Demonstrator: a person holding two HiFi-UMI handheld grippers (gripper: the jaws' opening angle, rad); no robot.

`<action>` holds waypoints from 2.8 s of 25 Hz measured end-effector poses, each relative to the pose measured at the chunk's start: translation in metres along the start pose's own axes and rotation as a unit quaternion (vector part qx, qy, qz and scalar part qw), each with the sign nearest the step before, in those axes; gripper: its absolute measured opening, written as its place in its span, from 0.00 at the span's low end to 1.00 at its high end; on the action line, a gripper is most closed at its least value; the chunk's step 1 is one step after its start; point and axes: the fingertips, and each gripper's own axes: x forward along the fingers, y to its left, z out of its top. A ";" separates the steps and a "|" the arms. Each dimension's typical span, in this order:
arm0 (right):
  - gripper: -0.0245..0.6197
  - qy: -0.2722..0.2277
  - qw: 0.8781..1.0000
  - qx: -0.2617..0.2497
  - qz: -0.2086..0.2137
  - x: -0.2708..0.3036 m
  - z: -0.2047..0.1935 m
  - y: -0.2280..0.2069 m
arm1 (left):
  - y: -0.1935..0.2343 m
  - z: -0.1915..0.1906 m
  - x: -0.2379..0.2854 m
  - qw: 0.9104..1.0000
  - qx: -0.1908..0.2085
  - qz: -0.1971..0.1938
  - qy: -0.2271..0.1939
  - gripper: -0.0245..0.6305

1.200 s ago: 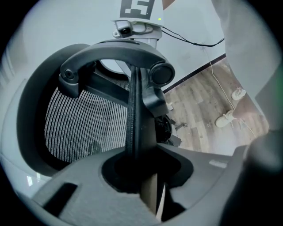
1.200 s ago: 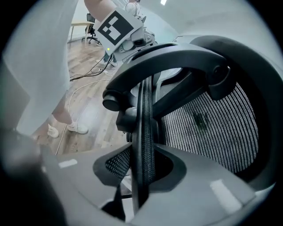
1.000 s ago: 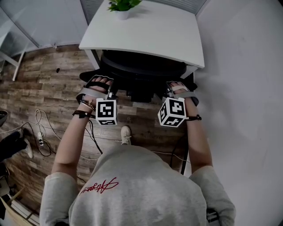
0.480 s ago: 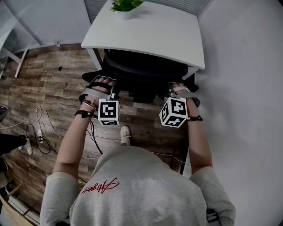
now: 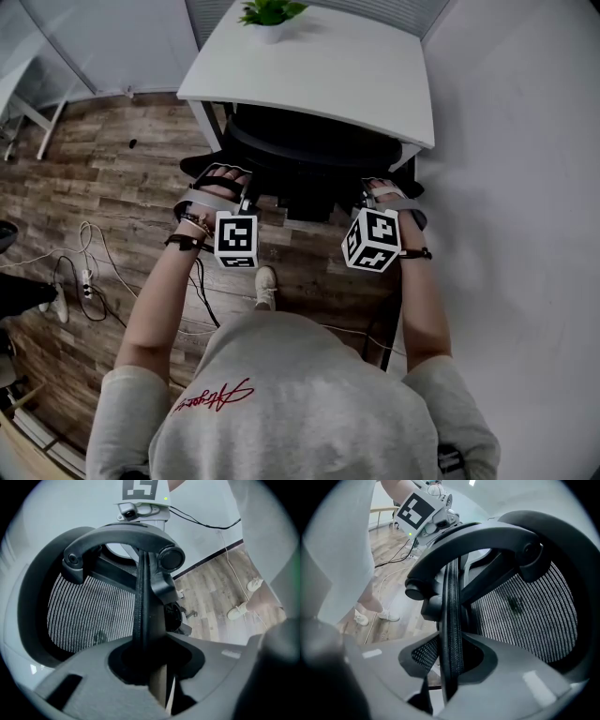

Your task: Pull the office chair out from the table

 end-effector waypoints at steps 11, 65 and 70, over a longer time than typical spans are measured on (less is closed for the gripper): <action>0.20 0.000 1.000 -0.001 0.005 -0.002 -0.006 0.002 | -0.003 0.006 -0.001 1.000 -0.003 -0.002 0.004 0.17; 0.20 0.017 1.000 0.015 0.005 -0.062 -0.012 0.093 | -0.071 0.056 -0.067 1.000 0.005 0.001 -0.001 0.17; 0.20 0.013 1.000 0.018 0.003 -0.066 -0.008 0.089 | -0.070 0.056 -0.068 1.000 0.006 0.000 -0.001 0.17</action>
